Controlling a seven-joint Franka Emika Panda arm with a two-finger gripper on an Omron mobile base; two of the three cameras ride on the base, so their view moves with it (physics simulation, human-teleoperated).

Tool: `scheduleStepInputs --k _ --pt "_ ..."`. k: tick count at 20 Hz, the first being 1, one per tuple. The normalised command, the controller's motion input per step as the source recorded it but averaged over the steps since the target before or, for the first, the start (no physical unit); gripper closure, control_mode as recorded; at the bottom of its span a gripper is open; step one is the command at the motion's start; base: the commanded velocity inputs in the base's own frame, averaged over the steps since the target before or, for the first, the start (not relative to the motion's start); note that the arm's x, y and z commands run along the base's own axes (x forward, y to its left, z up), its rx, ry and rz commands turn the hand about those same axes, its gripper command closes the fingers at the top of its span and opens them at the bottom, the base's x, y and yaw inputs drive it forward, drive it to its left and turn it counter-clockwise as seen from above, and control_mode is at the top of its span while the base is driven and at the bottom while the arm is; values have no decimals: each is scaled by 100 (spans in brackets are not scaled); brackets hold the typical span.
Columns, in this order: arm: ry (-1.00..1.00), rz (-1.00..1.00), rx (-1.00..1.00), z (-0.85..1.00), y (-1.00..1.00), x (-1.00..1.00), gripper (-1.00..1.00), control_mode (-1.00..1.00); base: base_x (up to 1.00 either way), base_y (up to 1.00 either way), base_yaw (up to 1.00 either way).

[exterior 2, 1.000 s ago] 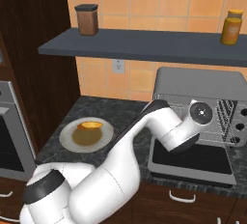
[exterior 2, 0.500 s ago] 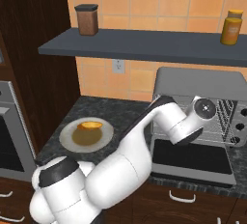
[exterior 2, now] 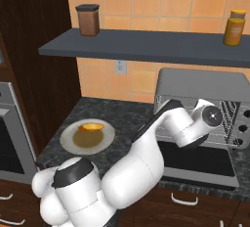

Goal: Pick up the kebab skewer and baguette bread, and place them inside the toaster oven. Close the toaster oven door and start by setting the timer.

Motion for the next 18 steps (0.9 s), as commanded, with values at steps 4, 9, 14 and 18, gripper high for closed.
scheduleStepInputs --k 4,9,14,18 --pt "0 0 0 0 -3 21 100 -100 0 0 0" --pt "0 0 0 0 -9 27 100 -100 0 0 0" --pt "0 0 0 -12 -14 8 100 -100 0 0 0" --pt "0 0 0 -24 -9 0 100 -100 0 0 0"
